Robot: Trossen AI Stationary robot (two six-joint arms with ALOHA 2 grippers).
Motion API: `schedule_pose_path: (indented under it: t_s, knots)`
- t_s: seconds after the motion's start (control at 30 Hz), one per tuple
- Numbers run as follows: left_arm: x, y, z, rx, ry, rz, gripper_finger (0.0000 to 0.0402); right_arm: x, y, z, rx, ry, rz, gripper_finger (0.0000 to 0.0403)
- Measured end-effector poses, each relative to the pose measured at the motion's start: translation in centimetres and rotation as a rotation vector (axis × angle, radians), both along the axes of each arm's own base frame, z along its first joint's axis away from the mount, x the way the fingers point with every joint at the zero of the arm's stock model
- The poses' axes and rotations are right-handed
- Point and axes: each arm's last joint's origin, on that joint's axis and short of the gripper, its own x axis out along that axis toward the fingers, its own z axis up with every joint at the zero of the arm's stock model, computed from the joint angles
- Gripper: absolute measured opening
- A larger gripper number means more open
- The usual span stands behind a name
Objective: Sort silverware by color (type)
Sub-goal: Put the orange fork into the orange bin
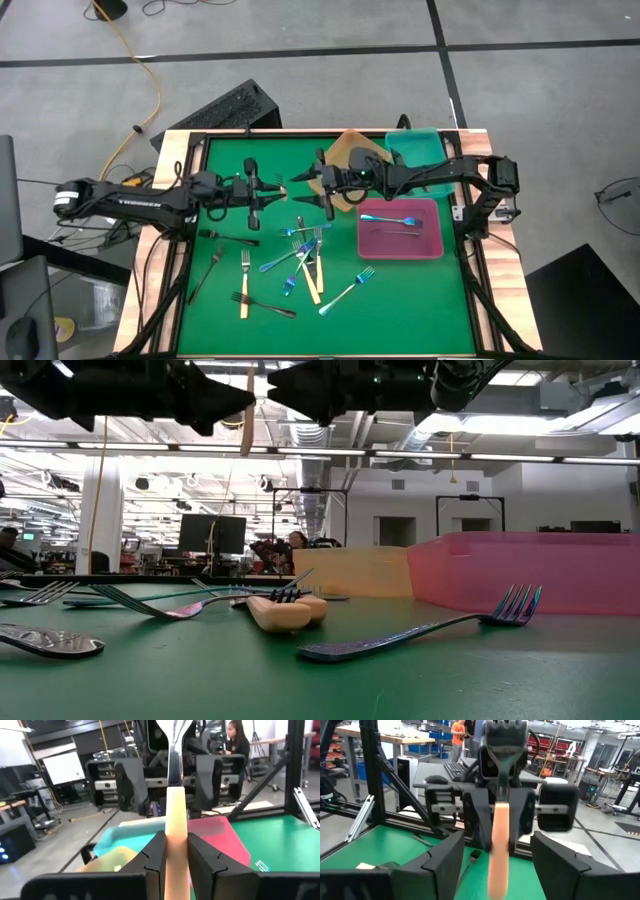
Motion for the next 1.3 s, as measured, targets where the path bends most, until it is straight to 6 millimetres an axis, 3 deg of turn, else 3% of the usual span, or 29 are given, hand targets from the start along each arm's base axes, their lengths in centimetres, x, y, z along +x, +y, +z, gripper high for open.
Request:
schedule_pose_path:
  t_s: [0.53, 0.93, 1.07, 1.3]
  knots:
    - [2.7, 1.3, -2.2, -0.044, -0.036, -0.063, 0.0041, 0.3, 0.2, -0.6, -0.009, 0.007, 0.007, 0.0250]
    - [4.7, 1.6, -2.4, -0.057, -0.015, -0.106, 0.0041, 1.4, 0.1, -1.5, 0.022, 0.030, 0.007, 0.0247]
    - [4.8, 1.6, -2.4, -0.058, -0.011, -0.107, 0.0041, 1.4, 0.0, -1.7, 0.040, 0.049, 0.006, 0.0228]
    - [4.8, 1.7, -2.5, -0.055, -0.003, -0.099, 0.0041, 1.4, 0.0, -1.9, 0.039, 0.068, -0.002, 0.0153]
